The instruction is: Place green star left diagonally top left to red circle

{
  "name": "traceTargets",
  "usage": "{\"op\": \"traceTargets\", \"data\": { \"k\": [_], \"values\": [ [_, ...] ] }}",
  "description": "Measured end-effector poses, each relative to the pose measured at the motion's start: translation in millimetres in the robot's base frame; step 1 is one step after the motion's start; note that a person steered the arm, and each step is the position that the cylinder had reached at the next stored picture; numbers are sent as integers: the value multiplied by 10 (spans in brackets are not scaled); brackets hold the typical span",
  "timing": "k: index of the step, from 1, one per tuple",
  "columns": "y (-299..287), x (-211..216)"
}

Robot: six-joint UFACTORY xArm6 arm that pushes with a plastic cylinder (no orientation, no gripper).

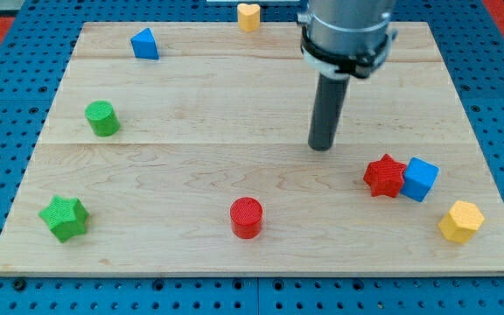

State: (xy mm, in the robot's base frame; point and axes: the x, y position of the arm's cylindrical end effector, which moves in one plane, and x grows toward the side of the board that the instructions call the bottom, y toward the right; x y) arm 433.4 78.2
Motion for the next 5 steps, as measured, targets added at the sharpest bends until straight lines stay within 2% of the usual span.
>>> {"op": "traceTargets", "data": {
  "k": [1,2,3,4,5],
  "values": [
    [-957,-102],
    [-1611,325],
    [-1766,972],
    [-2517,1550],
    [-3091,1779]
  ]
}}
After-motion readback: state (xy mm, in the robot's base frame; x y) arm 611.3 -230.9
